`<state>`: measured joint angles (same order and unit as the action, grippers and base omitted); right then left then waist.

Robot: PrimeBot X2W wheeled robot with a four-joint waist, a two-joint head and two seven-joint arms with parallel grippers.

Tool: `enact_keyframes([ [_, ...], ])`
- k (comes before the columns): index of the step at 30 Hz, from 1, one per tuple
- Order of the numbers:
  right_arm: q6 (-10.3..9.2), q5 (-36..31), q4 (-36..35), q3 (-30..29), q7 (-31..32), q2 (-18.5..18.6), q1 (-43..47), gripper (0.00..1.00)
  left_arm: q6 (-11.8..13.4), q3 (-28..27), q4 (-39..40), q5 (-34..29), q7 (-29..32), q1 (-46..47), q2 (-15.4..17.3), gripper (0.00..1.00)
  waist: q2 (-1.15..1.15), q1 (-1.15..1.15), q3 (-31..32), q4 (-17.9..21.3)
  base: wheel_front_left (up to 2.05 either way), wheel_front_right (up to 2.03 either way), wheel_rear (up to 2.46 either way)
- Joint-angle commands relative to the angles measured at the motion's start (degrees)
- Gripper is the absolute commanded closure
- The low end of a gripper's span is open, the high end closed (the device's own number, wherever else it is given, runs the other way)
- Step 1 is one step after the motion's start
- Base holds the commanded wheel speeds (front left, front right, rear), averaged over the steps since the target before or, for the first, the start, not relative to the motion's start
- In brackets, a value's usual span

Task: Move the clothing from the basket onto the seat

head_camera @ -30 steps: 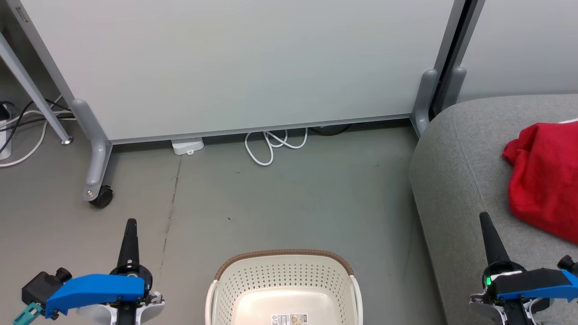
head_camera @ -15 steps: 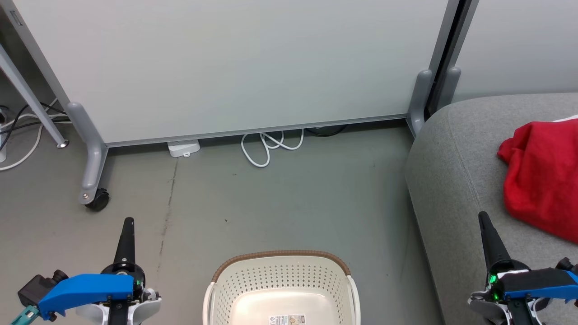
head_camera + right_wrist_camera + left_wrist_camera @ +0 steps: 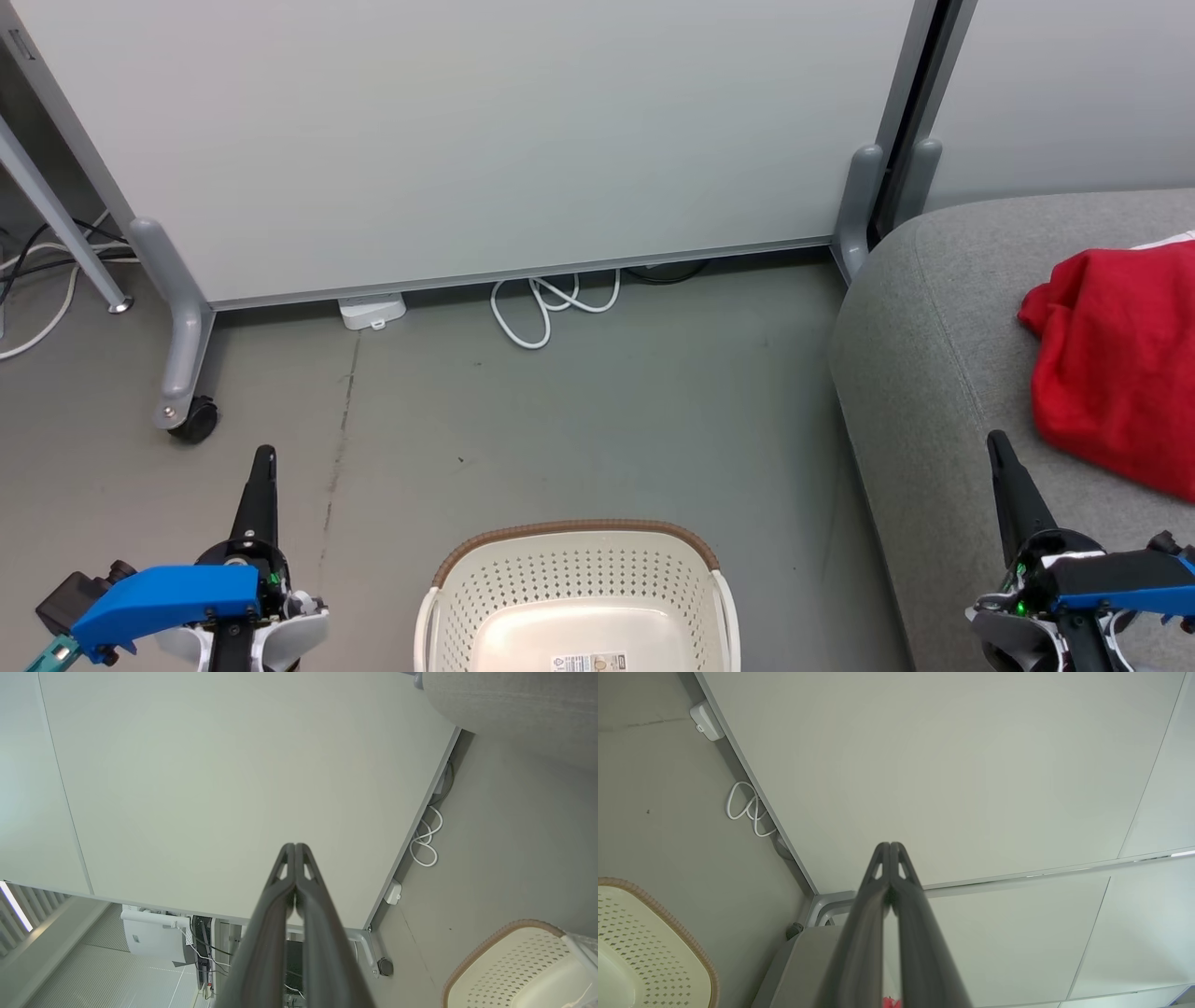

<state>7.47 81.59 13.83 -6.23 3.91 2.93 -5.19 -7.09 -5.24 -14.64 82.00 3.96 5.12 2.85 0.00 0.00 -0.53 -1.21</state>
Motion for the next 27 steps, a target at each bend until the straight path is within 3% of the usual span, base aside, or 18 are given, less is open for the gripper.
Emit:
enact_keyframes([
  [1,0.04,1.6,0.0,-0.2,0.4,0.0,-1.0,1.0,-0.5,-0.5,0.5,1.4,0.4,1.2,0.0,1.0,0.0,0.0,0.0,0.1,0.0,0.0,0.0],
  [27,0.04,10.9,0.3,-0.4,2.8,-0.1,-1.4,1.0,-0.7,-1.4,0.7,10.5,2.8,1.4,0.0,1.0,0.0,0.0,0.4,1.2,0.0,0.0,0.0],
])
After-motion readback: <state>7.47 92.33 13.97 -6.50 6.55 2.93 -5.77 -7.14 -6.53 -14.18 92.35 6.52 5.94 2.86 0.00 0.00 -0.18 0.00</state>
